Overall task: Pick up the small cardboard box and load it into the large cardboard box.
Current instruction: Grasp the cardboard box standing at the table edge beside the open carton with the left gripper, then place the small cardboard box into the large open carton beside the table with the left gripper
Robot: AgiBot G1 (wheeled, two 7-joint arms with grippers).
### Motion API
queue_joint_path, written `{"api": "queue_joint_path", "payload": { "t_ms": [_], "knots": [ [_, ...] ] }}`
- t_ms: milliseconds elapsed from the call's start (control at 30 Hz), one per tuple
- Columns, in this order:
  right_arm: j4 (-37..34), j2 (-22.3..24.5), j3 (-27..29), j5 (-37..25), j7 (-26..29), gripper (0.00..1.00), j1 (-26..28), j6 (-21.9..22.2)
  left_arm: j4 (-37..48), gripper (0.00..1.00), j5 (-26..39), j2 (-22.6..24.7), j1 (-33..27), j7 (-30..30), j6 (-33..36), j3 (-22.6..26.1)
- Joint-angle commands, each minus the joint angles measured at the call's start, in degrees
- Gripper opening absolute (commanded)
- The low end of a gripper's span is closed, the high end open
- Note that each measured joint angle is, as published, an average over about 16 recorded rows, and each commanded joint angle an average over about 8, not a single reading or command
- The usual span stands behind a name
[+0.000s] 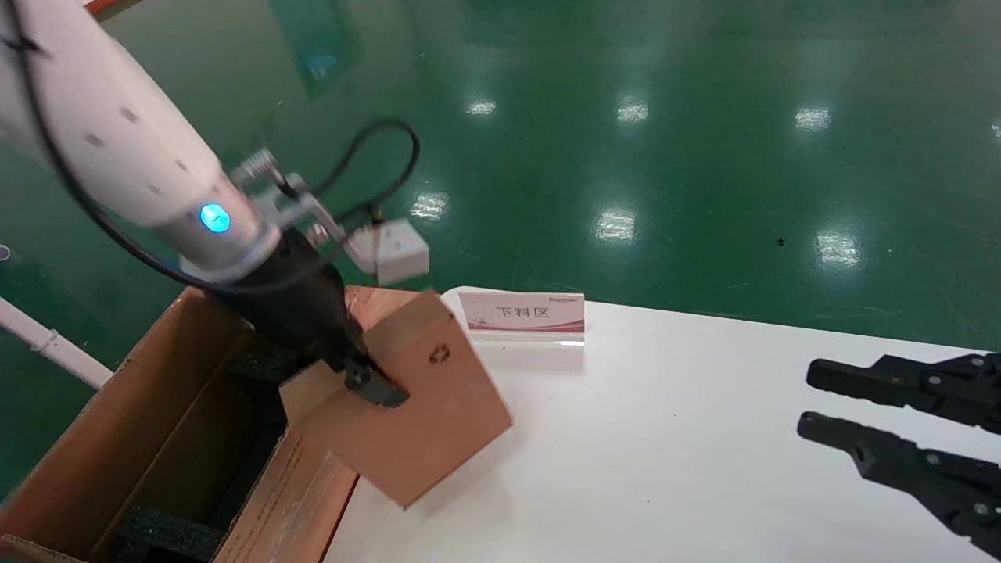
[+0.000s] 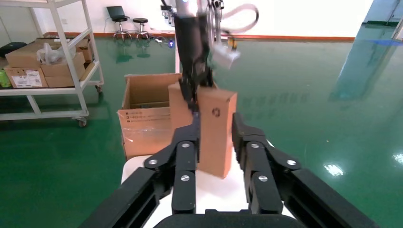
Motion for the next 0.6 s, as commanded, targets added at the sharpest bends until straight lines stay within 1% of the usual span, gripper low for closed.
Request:
{"api": "queue_joint_path", "payload": {
  "t_ms": [33, 233, 367, 467, 600],
  "knots": [
    [0.0, 0.0, -0.01, 0.0, 0.0, 0.0, 0.0, 0.0, -2.65, 0.0, -0.67, -1.18, -3.06, -0.76, 0.61, -1.22],
    [-0.01, 0.01, -0.03, 0.02, -0.01, 0.0, 0.01, 0.01, -3.78, 0.0, 2.56, -1.39, -12.88, -1.99, 5.67, -2.6],
    [-0.01, 0.01, -0.04, 0.03, -0.02, 0.0, 0.01, 0.01, -3.43, 0.0, 5.9, -1.61, -19.08, -1.83, 8.68, -1.78],
    [-0.01, 0.02, -0.05, 0.03, -0.03, 0.0, 0.02, 0.02, -3.04, 0.0, 7.53, -2.12, -22.69, -1.51, 9.87, 0.43],
    [-0.01, 0.02, -0.06, 0.04, -0.03, 0.0, 0.02, 0.02, -2.22, 0.0, 8.4, -2.66, -25.42, -1.62, 10.52, 6.05]
  ]
}}
